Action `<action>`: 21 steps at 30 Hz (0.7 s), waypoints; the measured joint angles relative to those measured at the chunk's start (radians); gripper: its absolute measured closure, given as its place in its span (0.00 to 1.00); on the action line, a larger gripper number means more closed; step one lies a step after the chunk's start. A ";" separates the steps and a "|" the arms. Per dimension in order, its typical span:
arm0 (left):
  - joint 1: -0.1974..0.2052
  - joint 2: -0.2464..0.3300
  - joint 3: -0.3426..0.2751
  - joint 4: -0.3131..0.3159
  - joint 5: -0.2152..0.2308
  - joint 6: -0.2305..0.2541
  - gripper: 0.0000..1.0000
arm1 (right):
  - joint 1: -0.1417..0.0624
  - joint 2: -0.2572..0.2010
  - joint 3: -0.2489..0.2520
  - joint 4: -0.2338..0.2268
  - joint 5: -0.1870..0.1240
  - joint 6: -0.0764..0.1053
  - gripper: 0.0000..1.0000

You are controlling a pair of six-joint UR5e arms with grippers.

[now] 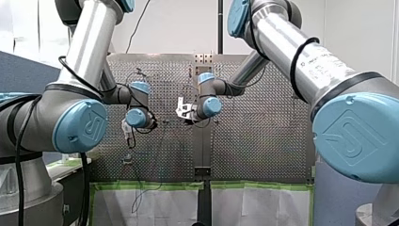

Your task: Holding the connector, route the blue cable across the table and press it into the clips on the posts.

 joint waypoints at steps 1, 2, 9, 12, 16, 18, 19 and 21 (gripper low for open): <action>0.003 -0.009 0.005 0.000 -0.001 0.000 1.00 | -0.003 0.000 0.000 -0.002 0.000 0.001 1.00; 0.006 -0.020 0.009 0.000 -0.002 0.001 1.00 | -0.004 0.000 0.000 -0.004 -0.001 0.002 1.00; 0.025 -0.044 0.022 0.001 0.001 0.008 1.00 | -0.012 0.003 0.000 -0.021 -0.005 0.003 1.00; 0.033 -0.045 0.032 0.001 0.013 0.010 1.00 | -0.015 0.005 0.000 -0.030 -0.009 0.004 1.00; 0.039 -0.045 0.056 -0.003 0.023 0.011 1.00 | -0.023 0.006 0.000 -0.033 -0.015 0.004 1.00; 0.041 -0.045 0.073 -0.010 0.026 0.012 1.00 | -0.025 0.006 0.000 -0.033 -0.017 0.004 1.00; 0.042 -0.045 0.081 -0.014 0.026 0.012 1.00 | -0.026 0.006 0.000 -0.033 -0.018 0.004 1.00; 0.044 -0.045 0.098 -0.025 0.026 0.013 1.00 | -0.028 0.006 0.000 -0.034 -0.018 0.004 1.00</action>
